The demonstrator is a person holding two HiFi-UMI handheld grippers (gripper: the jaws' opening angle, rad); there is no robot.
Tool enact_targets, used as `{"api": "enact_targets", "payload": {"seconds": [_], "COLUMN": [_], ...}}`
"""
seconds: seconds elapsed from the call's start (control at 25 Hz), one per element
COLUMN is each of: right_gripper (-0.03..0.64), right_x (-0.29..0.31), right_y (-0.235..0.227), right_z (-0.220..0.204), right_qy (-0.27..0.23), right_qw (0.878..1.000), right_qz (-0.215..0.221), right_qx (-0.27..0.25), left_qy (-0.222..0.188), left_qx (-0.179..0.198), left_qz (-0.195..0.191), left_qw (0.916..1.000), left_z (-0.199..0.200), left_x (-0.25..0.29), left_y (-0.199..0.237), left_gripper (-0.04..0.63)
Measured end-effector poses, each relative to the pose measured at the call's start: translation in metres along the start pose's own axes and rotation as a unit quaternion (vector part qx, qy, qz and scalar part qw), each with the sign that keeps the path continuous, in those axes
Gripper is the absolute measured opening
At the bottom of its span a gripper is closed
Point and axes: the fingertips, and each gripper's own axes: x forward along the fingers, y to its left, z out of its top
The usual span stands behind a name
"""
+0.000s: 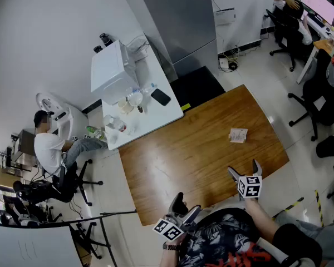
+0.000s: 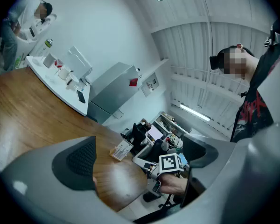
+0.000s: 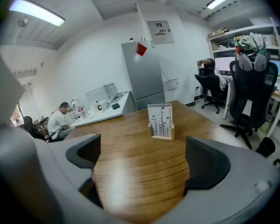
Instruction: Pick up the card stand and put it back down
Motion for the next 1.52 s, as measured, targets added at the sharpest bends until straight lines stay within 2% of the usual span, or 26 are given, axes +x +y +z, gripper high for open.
{"api": "enact_targets", "payload": {"seconds": [0.12, 0.2, 0.24, 0.28, 0.32, 0.4, 0.44, 0.48, 0.56, 0.6, 0.72, 0.84, 0.96, 1.08, 1.2, 1.4, 1.48, 1.52], "right_gripper": [0.543, 0.545, 0.545, 0.545, 0.545, 0.546, 0.546, 0.546, 0.546, 0.548, 0.548, 0.549, 0.552, 0.554, 0.552, 0.548, 0.546, 0.546], "right_x": [0.029, 0.047, 0.057, 0.068, 0.078, 0.099, 0.110, 0.119, 0.134, 0.142, 0.161, 0.176, 0.189, 0.206, 0.218, 0.214, 0.201, 0.192], "right_y": [-0.026, -0.040, -0.044, -0.045, -0.044, -0.047, -0.051, -0.056, -0.068, -0.073, -0.075, -0.073, -0.082, -0.087, -0.089, -0.082, -0.075, -0.069], "right_z": [0.000, 0.001, 0.001, 0.000, 0.000, -0.002, -0.002, -0.002, -0.004, -0.005, -0.001, 0.001, 0.007, 0.012, 0.015, 0.017, 0.022, 0.027], "right_qy": [0.008, 0.016, 0.022, 0.030, 0.039, 0.055, 0.061, 0.067, 0.079, 0.081, 0.078, 0.083, 0.079, 0.074, 0.076, 0.075, 0.060, 0.050], "right_qw": [0.999, 0.999, 0.999, 0.999, 0.998, 0.997, 0.997, 0.996, 0.993, 0.992, 0.992, 0.991, 0.989, 0.991, 0.992, 0.990, 0.990, 0.989], "right_qz": [-0.024, -0.039, -0.043, -0.042, -0.039, -0.044, -0.052, -0.063, -0.086, -0.093, -0.100, -0.106, -0.121, -0.113, -0.096, -0.056, -0.049, -0.046], "right_qx": [-0.025, -0.020, -0.012, -0.007, -0.005, -0.013, -0.015, -0.012, 0.004, 0.012, 0.019, 0.017, 0.011, -0.003, -0.042, -0.106, -0.122, -0.130], "left_qy": [-0.036, -0.050, -0.063, -0.089, -0.126, -0.192, -0.209, -0.215, -0.211, -0.211, -0.241, -0.264, -0.256, -0.228, -0.206, -0.181, -0.159, -0.141], "left_qx": [-0.020, -0.040, -0.059, -0.091, -0.134, -0.208, -0.226, -0.232, -0.234, -0.240, -0.265, -0.266, -0.264, -0.243, -0.216, -0.202, -0.174, -0.147], "left_qz": [0.019, 0.028, 0.028, 0.024, 0.015, 0.000, -0.002, -0.001, 0.002, 0.004, 0.034, 0.063, 0.058, 0.055, 0.059, 0.052, 0.067, 0.087], "left_qw": [0.9990, 0.9976, 0.9959, 0.9916, 0.9828, 0.9591, 0.9516, 0.9488, 0.9490, 0.9476, 0.9333, 0.9250, 0.9282, 0.9412, 0.9527, 0.9611, 0.9695, 0.9751], "left_z": [0.008, 0.010, 0.011, 0.012, 0.016, 0.022, 0.024, 0.023, 0.023, 0.023, 0.026, 0.026, 0.020, 0.015, 0.009, 0.005, 0.006, 0.007], "left_x": [0.001, 0.000, -0.002, -0.006, -0.010, -0.018, -0.020, -0.021, -0.022, -0.023, -0.036, -0.049, -0.045, -0.033, -0.024, -0.016, -0.014, -0.013], "left_y": [0.011, 0.020, 0.025, 0.031, 0.036, 0.041, 0.043, 0.044, 0.045, 0.047, 0.064, 0.076, 0.073, 0.066, 0.061, 0.058, 0.061, 0.065], "left_gripper": [0.555, 0.554, 0.479, 0.189, 0.115, 0.130, 0.130, 0.130, 0.126, 0.105, 0.033, 0.032, 0.033, 0.073, 0.137, 0.167, 0.167, 0.167]}}
